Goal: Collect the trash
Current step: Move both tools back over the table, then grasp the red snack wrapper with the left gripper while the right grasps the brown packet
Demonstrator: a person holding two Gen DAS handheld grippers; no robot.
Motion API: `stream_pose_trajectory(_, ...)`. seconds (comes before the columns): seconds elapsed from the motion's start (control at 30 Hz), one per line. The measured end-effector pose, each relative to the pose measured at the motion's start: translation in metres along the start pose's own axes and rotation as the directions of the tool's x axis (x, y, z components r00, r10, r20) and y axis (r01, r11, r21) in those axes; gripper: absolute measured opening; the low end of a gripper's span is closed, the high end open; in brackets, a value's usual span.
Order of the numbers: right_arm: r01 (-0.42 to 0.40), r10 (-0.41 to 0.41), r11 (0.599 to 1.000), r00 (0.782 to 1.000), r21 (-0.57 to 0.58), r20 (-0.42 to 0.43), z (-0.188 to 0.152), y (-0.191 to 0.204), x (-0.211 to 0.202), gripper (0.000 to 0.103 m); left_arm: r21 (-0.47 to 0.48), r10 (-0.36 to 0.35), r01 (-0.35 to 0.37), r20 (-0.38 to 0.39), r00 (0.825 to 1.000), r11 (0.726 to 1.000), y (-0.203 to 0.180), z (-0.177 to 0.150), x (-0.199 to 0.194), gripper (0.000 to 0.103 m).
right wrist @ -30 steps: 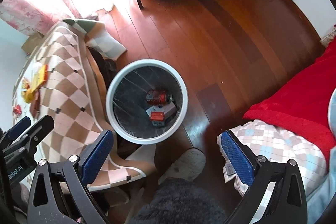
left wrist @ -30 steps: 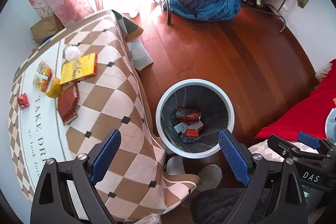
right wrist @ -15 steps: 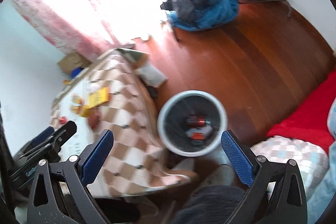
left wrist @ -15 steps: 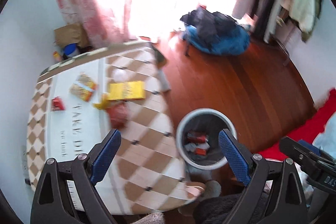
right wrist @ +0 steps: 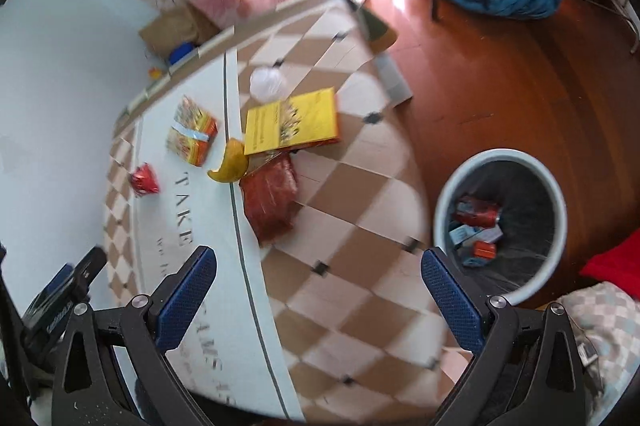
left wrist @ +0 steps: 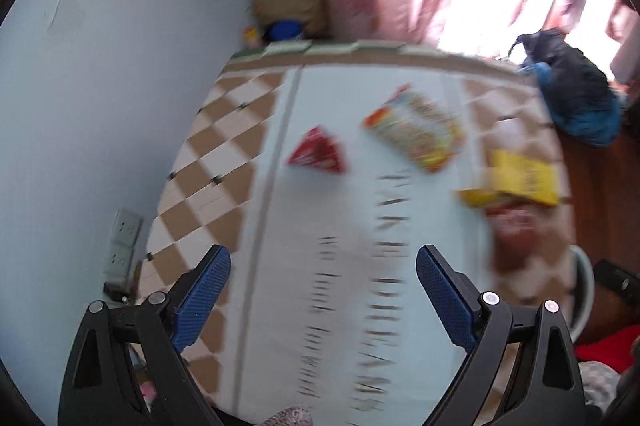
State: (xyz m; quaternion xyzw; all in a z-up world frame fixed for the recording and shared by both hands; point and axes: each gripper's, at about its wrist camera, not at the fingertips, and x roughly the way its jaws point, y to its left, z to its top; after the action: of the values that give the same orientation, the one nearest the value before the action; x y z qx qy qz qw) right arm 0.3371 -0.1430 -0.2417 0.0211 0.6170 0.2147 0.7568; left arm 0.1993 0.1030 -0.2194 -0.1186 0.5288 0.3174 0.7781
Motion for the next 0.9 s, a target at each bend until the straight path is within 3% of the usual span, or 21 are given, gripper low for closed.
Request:
stream_pose_trajectory(0.17, 0.048, -0.049, 0.999, 0.997, -0.02, -0.052, 0.023, 0.026, 0.061, 0.101, -0.026, 0.019, -0.021, -0.059, 0.998, 0.999, 0.028, 0.004, 0.044, 0.095)
stream_pose_trajectory(0.3, 0.132, -0.141, 0.985, 0.988, -0.109, -0.07, 0.036, 0.05, 0.097, 0.1, -0.004, -0.005, 0.004, -0.069, 0.998, 1.0, 0.032, 0.016, 0.067, 0.095)
stream_pose_trajectory(0.53, 0.168, -0.182, 0.974, 0.98, -0.155, -0.082, 0.042, 0.063, 0.116, 0.095, 0.058, -0.092, 0.095, -0.057, 0.994, 0.994, 0.018, 0.063, 0.098, 0.095)
stream_pose_trajectory(0.77, 0.206, -0.218, 0.961, 0.975, -0.185, -0.047, 0.048, 0.075, 0.118, 0.078, 0.129, -0.152, 0.156, -0.045, 0.987, 0.979, 0.003, 0.085, 0.118, 0.092)
stream_pose_trajectory(0.83, 0.218, -0.23, 0.956, 0.973, -0.197, -0.039, 0.048, 0.079, 0.118, 0.07, 0.149, -0.144, 0.148, -0.041, 0.989, 0.978, 0.001, 0.086, 0.122, 0.062)
stream_pose_trajectory(0.87, 0.221, -0.232, 0.954, 0.972, -0.202, -0.034, 0.048, 0.08, 0.118, 0.063, 0.162, -0.138, 0.144, -0.051, 0.989, 0.976, -0.001, 0.087, 0.126, 0.042)
stream_pose_trajectory(0.9, 0.223, -0.234, 0.952, 0.972, -0.208, -0.031, 0.047, 0.082, 0.117, 0.06, 0.163, -0.142, 0.149, -0.055, 0.988, 0.975, -0.001, 0.086, 0.127, 0.037)
